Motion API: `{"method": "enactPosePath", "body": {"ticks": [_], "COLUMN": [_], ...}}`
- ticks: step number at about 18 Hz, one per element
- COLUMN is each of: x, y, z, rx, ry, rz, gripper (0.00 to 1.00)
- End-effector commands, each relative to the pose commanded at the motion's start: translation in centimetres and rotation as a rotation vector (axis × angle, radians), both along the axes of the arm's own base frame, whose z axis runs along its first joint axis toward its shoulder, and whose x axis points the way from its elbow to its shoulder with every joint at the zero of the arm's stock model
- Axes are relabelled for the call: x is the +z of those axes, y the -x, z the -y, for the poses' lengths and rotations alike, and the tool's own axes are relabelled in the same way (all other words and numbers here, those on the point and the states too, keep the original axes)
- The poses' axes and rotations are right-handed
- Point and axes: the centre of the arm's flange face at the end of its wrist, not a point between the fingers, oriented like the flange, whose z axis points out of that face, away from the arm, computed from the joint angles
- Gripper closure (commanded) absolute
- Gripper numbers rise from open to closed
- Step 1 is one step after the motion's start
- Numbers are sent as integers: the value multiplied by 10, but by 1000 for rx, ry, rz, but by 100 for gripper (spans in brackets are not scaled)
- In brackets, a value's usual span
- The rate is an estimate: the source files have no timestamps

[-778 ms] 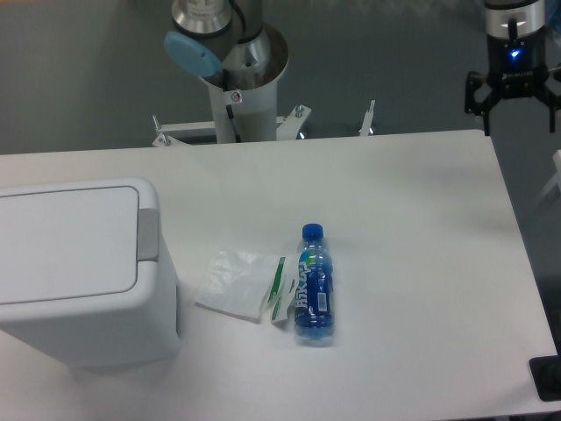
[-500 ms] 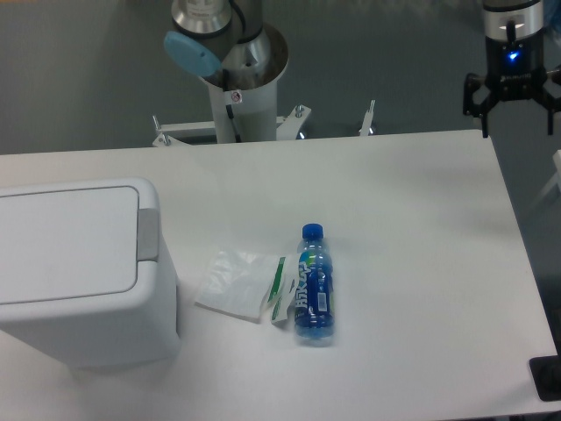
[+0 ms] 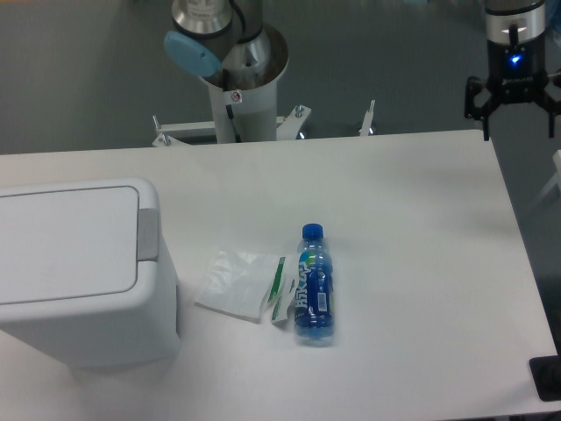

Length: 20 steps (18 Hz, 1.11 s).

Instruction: Open the trash can

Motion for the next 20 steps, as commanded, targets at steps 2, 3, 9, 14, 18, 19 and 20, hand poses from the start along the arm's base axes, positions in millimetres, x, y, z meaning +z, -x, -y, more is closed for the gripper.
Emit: {"method": "enactPosePath", "body": {"ticks": [2,3,9,14,18,19,20], "x": [-4,-4,-4,11,19,20,24], "y": [1,0,-13,-35,-58,-65,-74], "z": [-3,-5,-71,-144,-181,-187,-195], "rx": [-3,9,72,163,173,178,180], "ry": [-2,-12,-172,-278,-396,-436,-472], "rz": [6,9,92,168,263,304,337], "gripper": [0,0,0,0,0,0,0]}}
